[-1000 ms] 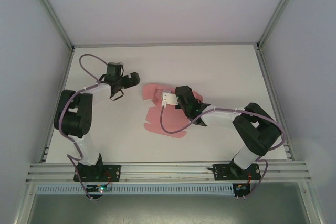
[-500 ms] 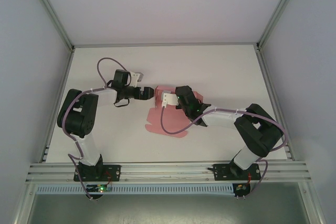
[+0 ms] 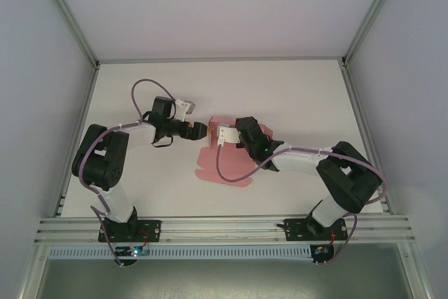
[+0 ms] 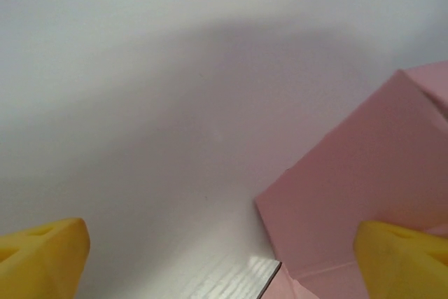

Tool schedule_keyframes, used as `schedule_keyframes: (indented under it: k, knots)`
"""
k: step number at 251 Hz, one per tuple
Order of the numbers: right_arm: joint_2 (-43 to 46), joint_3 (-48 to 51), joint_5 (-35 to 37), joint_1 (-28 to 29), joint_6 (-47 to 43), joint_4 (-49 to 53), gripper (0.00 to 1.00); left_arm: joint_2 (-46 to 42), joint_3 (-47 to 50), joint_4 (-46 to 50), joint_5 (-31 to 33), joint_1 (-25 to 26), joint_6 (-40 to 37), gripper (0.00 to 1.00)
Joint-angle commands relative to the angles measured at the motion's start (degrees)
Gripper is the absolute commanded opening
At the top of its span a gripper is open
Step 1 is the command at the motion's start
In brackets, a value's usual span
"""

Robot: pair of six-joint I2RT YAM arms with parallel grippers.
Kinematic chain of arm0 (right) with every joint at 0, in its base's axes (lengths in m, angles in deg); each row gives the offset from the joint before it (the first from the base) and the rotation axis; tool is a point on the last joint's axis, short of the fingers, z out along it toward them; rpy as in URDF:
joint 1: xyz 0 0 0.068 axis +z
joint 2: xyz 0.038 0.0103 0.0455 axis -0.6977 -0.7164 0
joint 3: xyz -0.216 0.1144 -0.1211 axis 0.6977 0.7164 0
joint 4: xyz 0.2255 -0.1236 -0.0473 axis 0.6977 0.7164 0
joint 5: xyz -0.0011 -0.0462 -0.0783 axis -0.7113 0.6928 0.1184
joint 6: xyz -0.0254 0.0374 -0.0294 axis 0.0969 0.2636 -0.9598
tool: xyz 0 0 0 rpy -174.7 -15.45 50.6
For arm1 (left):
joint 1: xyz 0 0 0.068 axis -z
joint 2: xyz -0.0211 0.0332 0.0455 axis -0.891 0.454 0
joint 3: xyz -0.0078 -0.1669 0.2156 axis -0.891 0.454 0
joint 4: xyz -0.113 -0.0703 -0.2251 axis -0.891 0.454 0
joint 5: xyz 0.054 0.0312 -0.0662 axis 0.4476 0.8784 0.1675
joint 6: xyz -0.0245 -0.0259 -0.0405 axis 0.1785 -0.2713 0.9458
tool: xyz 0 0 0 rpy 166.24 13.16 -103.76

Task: Assemble paper box

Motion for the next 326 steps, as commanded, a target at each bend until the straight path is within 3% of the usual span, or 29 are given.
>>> schedule_keyframes:
  k: [1,75,169,272,326]
  knots:
    - [1.3,1.0,1.1,0.6,0.2,1.8,0.00,-2.4,1.0,-0.3,-3.4,1.4,-4.0,0.95]
    - [2.2,0.8,0.4,0.5,1.0,4.2,0.00,-2.6,1.7,0.2,-7.5,2.2,-4.9,0.89]
    - [4.2,2.1,0.7,0.8,-2.5,0.7,0.00,-4.1,2.3,-1.8,-3.9,2.4,-4.5,0.87]
    - [2.4,0.0,-0.8,0.9,-0.3,2.9,0.00,-3.1,2.9,-6.7,-5.0,5.4,-2.1,0.89]
    - [2.5,0.3,-0.1,1.8,-0.1,3.0,0.00,-1.9,3.0,-9.5,3.9,6.1,0.4,0.84]
